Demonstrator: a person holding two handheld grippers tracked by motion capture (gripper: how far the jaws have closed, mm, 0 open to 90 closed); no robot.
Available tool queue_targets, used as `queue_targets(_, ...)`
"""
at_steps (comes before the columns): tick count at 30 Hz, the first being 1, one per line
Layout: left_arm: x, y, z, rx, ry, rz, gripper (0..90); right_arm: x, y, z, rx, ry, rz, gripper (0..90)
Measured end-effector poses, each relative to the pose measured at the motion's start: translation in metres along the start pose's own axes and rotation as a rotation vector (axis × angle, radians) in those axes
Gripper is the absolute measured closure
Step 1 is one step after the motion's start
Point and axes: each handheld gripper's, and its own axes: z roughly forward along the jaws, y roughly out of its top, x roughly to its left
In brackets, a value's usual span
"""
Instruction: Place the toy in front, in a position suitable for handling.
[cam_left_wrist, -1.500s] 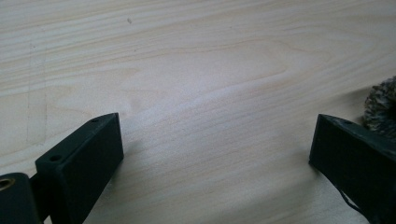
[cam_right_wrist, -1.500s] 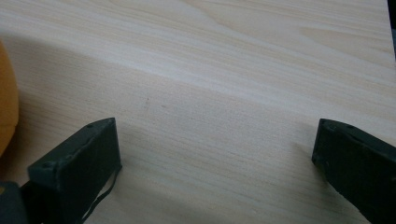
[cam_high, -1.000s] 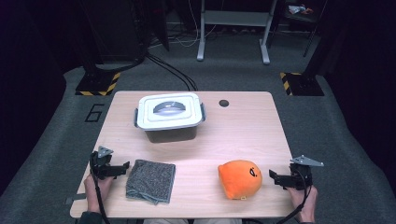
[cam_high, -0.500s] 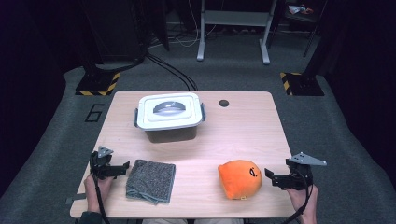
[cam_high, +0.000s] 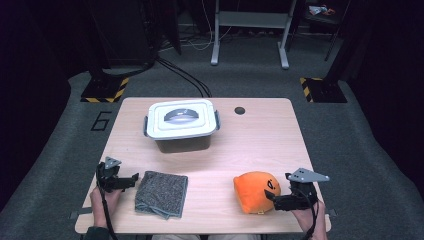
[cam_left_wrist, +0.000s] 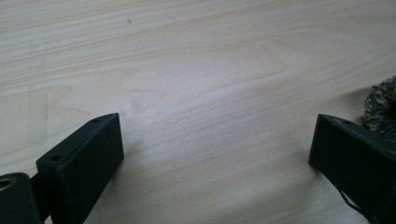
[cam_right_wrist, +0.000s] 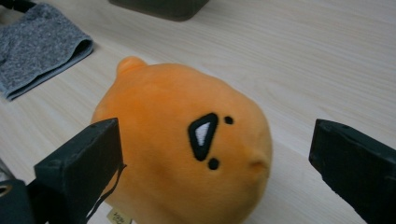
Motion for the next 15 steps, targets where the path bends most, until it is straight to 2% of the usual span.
queue_targets(2, 0.0, 0.0, 0.0, 0.0, 0.0, 0.0, 2.6, 0.001, 0.0, 0.002, 0.004, 0.003, -0.008, 2.1)
queue_targets(7, 0.0, 0.0, 0.0, 0.003, -0.001, 0.0, 2.6, 0.006, -0.003, 0.017, 0.062, 0.024, -0.023, 3.8)
queue_targets(8, 0.0, 0.0, 0.0, 0.0, 0.0, 0.0, 2.6, 0.006, -0.006, 0.023, 0.077, 0.031, -0.024, 7.5)
queue_targets(10, 0.0, 0.0, 0.0, 0.0, 0.0, -0.001, 2.6, 0.007, -0.007, 0.026, 0.083, 0.038, -0.023, 8.1)
queue_targets(15, 0.0, 0.0, 0.0, 0.0, 0.0, -0.002, 2.6, 0.008, -0.011, 0.035, 0.103, 0.018, -0.014, 18.5)
